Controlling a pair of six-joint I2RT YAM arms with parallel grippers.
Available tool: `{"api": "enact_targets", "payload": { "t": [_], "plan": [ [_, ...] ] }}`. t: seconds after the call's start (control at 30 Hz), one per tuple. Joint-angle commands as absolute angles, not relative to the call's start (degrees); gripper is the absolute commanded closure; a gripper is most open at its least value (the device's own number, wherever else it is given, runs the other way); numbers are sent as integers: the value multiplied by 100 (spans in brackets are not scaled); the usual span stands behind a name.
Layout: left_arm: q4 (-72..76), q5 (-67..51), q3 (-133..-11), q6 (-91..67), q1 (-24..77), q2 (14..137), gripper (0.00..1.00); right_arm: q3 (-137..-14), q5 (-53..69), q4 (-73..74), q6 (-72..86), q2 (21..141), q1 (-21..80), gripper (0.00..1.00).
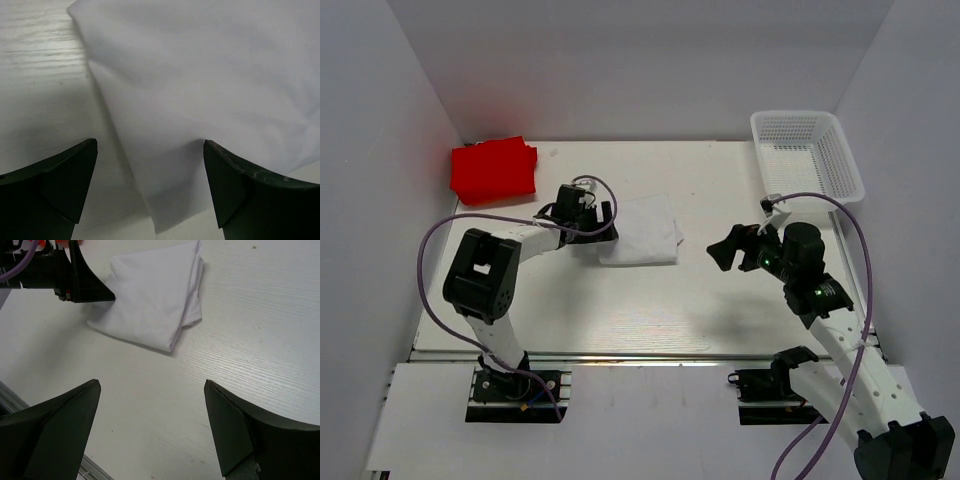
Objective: Fold and stack the t-shirts
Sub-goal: Put the neatly folded tshirt into the corner of the board with the left arm
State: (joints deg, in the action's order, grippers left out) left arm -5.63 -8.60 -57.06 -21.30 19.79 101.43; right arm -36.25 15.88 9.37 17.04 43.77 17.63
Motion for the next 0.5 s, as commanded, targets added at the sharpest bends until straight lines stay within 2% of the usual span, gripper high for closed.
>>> {"api": "enact_targets", "payload": {
  "t": [0.0,0.03,0.1,0.2,0.27,0.3,0.4,0.47],
  "plan": [
    [-152,-1230,-5801,-2188,2118,10458,4,-3612,1239,1125,1608,4245,1732,10],
    [-97,-1300,-5801,-2136,2118,10520,5,-3647,1257,1125,1617,4245,1740,10],
    [-97,-1301,-5984,-2136,2180,10774,12,-3630,1222,1143,1626,4192,1740,10],
    [-272,-1144,-6196,-1969,2373,11047,17,-3647,1152,1151,1608,4183,1740,10],
    [-272,-1082,-6196,-1855,2426,11127,27,-3691,1178,1221,1608,4149,1749,10],
    [-272,-924,-6196,-1854,2504,11127,37,-3709,1169,1239,1600,4148,1732,10],
    [-500,-512,-6468,-1802,2636,11320,53,-3700,1116,1248,1591,4087,1732,10],
    [-799,-196,-6705,-1802,2689,11495,84,-3700,1037,1257,1600,4052,1732,10]
  ]
}}
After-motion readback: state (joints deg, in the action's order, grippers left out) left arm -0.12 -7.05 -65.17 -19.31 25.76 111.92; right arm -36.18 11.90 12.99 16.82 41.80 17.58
